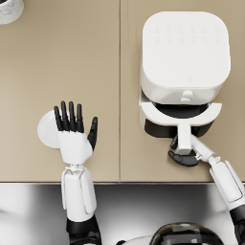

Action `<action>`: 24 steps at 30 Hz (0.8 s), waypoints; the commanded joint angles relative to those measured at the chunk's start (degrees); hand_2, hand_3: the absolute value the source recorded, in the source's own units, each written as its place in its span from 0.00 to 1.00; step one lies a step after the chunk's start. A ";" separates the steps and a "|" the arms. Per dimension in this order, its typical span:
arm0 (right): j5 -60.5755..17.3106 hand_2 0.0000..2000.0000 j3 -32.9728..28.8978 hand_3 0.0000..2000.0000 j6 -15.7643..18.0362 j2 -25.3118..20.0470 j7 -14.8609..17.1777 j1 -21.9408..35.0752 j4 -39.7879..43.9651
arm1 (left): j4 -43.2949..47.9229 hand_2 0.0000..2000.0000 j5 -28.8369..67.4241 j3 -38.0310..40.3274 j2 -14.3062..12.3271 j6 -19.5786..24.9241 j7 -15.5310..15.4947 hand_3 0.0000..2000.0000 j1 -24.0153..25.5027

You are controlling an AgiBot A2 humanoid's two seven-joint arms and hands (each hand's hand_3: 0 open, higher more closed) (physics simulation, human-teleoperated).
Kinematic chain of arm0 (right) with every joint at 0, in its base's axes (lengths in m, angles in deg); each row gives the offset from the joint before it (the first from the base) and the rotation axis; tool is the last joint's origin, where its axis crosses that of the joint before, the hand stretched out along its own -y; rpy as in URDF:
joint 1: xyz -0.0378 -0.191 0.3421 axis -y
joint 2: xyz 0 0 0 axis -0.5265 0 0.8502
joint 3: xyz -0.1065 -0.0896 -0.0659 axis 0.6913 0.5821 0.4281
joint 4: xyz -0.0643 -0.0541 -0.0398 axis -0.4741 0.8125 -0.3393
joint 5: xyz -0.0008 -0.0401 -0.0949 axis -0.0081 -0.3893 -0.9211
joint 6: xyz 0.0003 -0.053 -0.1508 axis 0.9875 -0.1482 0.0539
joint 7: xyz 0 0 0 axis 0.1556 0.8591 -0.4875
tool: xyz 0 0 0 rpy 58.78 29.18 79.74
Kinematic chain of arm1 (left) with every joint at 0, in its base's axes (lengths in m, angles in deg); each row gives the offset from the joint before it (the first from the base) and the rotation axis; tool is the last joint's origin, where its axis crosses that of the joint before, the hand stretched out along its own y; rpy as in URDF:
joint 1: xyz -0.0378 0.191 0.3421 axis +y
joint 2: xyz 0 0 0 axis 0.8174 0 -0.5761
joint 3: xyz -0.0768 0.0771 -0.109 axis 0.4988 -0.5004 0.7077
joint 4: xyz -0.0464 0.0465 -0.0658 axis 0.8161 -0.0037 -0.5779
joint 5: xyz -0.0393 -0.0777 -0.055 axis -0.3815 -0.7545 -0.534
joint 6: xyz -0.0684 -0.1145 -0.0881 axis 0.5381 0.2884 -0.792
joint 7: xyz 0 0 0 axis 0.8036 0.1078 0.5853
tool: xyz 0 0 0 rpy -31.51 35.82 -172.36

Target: Pick up the chicken rolls and place it into the air fryer

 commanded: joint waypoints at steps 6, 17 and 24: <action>0.03 1.00 5.42 1.00 -0.77 -10.64 -0.72 12.15 0.68 | 0.77 0.00 0.00 -0.28 0.13 0.00 0.00 0.00 0.47; 0.13 1.00 6.76 1.00 -0.27 -14.19 -1.36 19.37 14.12 | 0.53 0.00 0.00 -1.03 0.52 0.00 0.00 0.00 -0.77; 0.13 1.00 11.79 1.00 -0.48 -14.96 -1.41 23.63 19.99 | 0.02 0.00 0.00 -0.75 0.63 0.00 0.00 0.00 -0.26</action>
